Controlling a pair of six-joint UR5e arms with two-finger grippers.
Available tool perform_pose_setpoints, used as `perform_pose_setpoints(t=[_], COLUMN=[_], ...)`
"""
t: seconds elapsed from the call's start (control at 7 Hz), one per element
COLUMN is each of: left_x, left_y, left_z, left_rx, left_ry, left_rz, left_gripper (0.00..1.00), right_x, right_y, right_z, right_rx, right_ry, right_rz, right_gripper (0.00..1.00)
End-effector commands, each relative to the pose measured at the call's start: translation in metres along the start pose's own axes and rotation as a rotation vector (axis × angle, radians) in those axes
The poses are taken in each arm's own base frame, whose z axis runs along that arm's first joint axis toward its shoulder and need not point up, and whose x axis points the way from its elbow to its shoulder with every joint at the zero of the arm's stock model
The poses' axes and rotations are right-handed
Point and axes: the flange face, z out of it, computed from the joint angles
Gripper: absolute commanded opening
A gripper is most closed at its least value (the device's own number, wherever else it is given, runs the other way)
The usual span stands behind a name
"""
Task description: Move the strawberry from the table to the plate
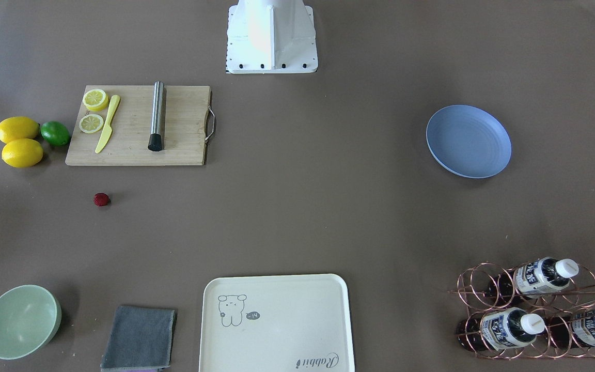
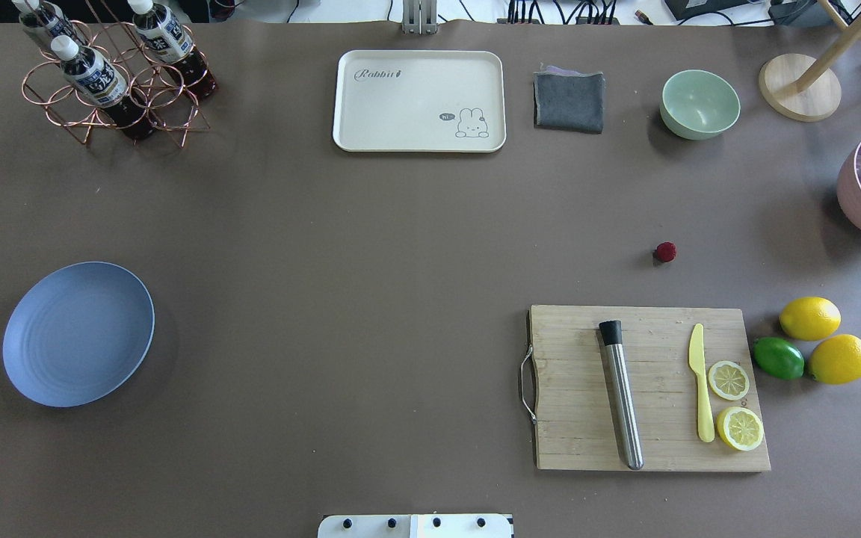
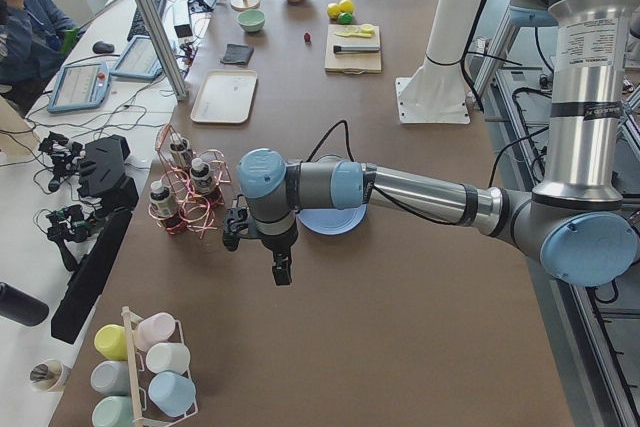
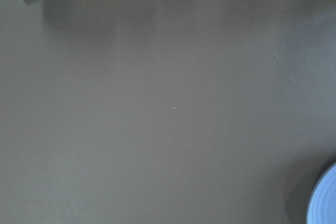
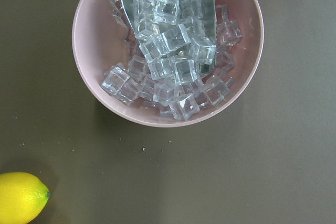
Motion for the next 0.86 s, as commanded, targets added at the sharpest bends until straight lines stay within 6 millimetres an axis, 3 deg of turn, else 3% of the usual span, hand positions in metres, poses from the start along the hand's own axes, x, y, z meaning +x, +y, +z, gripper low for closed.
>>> perform_pose_setpoints(t=[0.0, 0.43, 0.71], left_x=[0.000, 0.002, 0.014], left_y=[-0.002, -0.030, -0.034], left_z=[-0.001, -0.007, -0.006], left_rx=[0.012, 0.193, 0.207], left_ry=[-0.009, -0.041, 0.091], left_rz=[0.010, 0.155, 0.207], left_gripper=[0.99, 0.99, 0.99], right_x=[0.001, 0.000, 0.000], right_y=[0.000, 0.000, -0.001], right_z=[0.000, 0.000, 0.000], right_rx=[0.000, 0.001, 0.001], right_ry=[0.001, 0.001, -0.001], right_rz=[-0.001, -0.002, -0.002], right_gripper=[1.00, 1.00, 1.00])
